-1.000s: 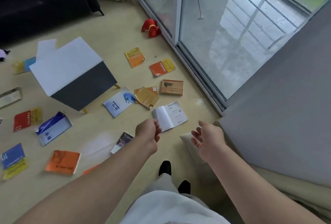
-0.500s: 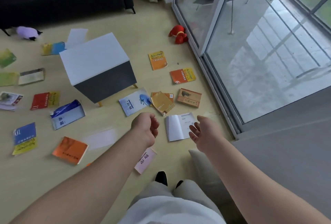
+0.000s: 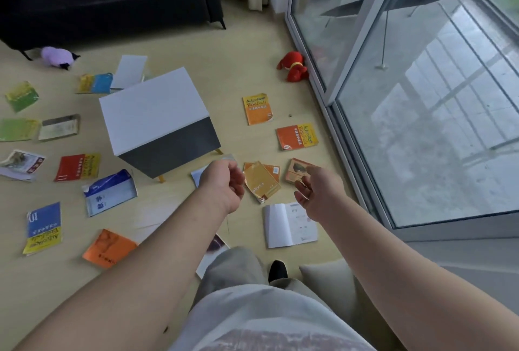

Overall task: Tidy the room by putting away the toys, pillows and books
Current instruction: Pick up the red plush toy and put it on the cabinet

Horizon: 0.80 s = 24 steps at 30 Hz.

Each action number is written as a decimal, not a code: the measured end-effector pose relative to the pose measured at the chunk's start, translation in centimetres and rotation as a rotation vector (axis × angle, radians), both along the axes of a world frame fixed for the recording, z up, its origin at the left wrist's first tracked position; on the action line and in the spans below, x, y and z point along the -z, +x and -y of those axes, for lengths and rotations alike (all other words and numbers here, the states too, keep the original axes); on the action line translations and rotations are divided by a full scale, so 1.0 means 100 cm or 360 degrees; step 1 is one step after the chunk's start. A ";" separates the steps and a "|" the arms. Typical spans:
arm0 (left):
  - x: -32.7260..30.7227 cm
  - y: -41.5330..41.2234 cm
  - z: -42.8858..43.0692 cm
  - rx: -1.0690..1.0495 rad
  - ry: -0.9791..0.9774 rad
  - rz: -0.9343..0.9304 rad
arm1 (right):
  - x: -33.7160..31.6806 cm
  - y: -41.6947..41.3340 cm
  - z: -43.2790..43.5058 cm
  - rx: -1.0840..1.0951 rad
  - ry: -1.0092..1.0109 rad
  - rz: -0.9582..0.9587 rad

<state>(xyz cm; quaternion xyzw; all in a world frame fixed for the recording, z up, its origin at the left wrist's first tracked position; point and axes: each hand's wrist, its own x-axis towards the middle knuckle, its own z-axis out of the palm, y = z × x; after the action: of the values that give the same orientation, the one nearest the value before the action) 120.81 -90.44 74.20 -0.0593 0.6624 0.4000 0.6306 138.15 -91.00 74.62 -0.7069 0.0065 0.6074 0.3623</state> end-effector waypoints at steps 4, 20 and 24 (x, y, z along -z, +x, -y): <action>-0.001 -0.007 -0.050 -0.0014 -0.0004 -0.0007 | 0.000 -0.006 -0.056 -0.0028 -0.0008 -0.0003; 0.003 -0.084 -0.343 0.0075 0.0065 0.0043 | 0.009 -0.089 -0.332 -0.0061 -0.0049 0.0116; -0.007 -0.104 -0.411 0.0035 0.0089 0.0094 | 0.006 -0.104 -0.395 -0.0017 -0.0066 0.0110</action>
<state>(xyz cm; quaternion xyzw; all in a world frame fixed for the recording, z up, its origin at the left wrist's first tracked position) 110.40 -49.37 74.89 -0.0461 0.6326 0.4097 0.6556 127.74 -51.54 74.03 -0.7350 0.0028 0.5842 0.3442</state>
